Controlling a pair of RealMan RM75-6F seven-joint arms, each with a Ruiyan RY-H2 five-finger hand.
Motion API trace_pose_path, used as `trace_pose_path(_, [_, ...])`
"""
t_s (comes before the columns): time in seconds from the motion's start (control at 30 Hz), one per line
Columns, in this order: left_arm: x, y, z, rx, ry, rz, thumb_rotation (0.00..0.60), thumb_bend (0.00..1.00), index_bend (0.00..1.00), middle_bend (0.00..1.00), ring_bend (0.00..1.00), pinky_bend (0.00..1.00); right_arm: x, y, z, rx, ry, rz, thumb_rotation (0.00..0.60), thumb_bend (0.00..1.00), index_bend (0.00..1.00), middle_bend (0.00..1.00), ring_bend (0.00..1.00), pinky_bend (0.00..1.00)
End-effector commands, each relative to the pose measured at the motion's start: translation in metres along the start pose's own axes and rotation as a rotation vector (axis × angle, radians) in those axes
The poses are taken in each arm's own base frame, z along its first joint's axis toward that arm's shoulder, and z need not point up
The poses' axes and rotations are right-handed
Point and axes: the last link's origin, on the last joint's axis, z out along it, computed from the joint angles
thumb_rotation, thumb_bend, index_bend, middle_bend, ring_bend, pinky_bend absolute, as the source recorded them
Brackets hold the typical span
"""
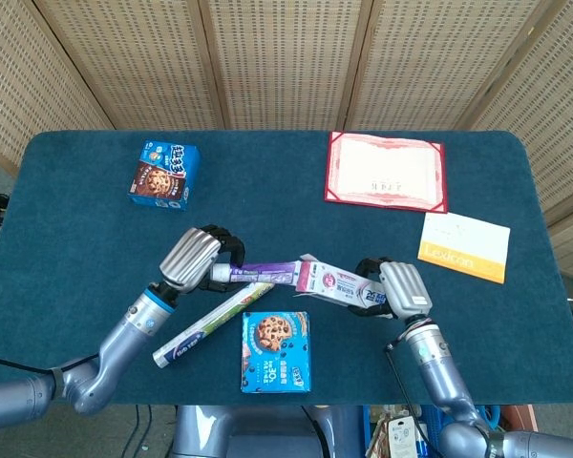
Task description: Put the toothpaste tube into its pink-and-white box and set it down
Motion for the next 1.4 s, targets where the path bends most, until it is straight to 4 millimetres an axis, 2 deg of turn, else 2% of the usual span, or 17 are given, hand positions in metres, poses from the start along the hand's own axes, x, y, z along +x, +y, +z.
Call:
trace_pose_path(0.03, [0.003, -0.005, -0.005, 0.013, 0.000, 0.020, 0.600, 0.25, 0.91, 0.63, 0.47, 0.43, 0.004, 0.002, 0.001, -0.008, 0.009, 0.000, 0.600, 0.09, 0.59, 0.51, 0.39, 0.48])
trace_pose_path(0.4, [0.005, -0.013, -0.009, 0.033, -0.006, 0.026, 0.600, 0.25, 0.91, 0.63, 0.47, 0.43, 0.005, 0.001, 0.000, -0.004, 0.009, 0.004, 0.600, 0.09, 0.59, 0.51, 0.39, 0.48])
trace_pose_path(0.9, [-0.007, -0.001, -0.001, 0.003, -0.007, -0.010, 0.600, 0.25, 0.91, 0.63, 0.47, 0.43, 0.000, 0.001, 0.000, -0.006, -0.003, -0.001, 0.600, 0.09, 0.59, 0.51, 0.39, 0.48])
trace_pose_path(1.4, [0.001, 0.006, 0.003, -0.015, 0.063, -0.035, 0.600, 0.25, 0.91, 0.63, 0.47, 0.43, -0.001, 0.002, -0.001, -0.009, -0.008, 0.008, 0.600, 0.09, 0.59, 0.51, 0.39, 0.48])
